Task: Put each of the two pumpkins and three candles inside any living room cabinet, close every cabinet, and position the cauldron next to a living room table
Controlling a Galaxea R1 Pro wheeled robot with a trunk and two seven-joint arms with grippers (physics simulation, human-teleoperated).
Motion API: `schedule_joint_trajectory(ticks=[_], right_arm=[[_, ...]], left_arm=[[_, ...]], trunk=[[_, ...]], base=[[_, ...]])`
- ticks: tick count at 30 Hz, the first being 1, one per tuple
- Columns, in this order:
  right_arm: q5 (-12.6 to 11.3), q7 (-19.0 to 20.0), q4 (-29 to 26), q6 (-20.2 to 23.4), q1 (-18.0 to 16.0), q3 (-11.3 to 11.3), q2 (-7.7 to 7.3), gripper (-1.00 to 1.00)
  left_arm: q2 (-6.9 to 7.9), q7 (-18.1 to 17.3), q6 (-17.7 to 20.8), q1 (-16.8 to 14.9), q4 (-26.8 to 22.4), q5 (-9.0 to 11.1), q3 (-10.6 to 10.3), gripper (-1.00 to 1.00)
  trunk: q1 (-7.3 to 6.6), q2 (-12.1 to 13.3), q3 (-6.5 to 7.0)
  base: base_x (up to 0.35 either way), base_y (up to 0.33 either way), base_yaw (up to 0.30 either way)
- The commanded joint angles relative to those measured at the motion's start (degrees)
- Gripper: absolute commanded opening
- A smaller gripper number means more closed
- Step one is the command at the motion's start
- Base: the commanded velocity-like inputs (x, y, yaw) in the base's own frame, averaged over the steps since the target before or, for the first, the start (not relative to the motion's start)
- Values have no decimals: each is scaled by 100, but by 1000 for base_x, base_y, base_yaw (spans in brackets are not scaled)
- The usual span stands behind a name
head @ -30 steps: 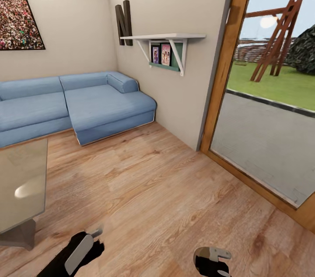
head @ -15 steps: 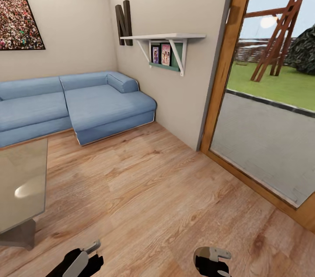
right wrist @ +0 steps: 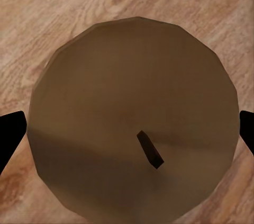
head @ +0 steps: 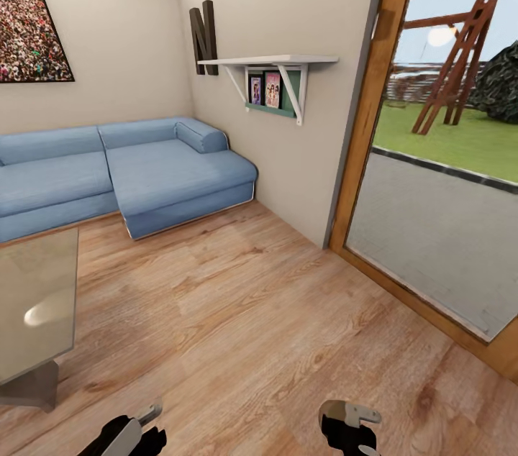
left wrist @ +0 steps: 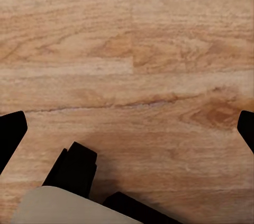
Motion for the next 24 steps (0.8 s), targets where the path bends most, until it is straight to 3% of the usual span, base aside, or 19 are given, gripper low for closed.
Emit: schedule_joint_trajectory(ticks=[1,24], right_arm=[[-50,-26,0,-21,-5,49,0,-100],[-50,-26,0,-24,-3,51,2,-100]], left_arm=[[10,48,8,-2,-12,60,-44,100],[4,47,-58,-2,-9,60,-49,100]], trunk=[[-1,-2,-5],[-1,-2,-5]], base=[[0,0,0],[-32,0,18]])
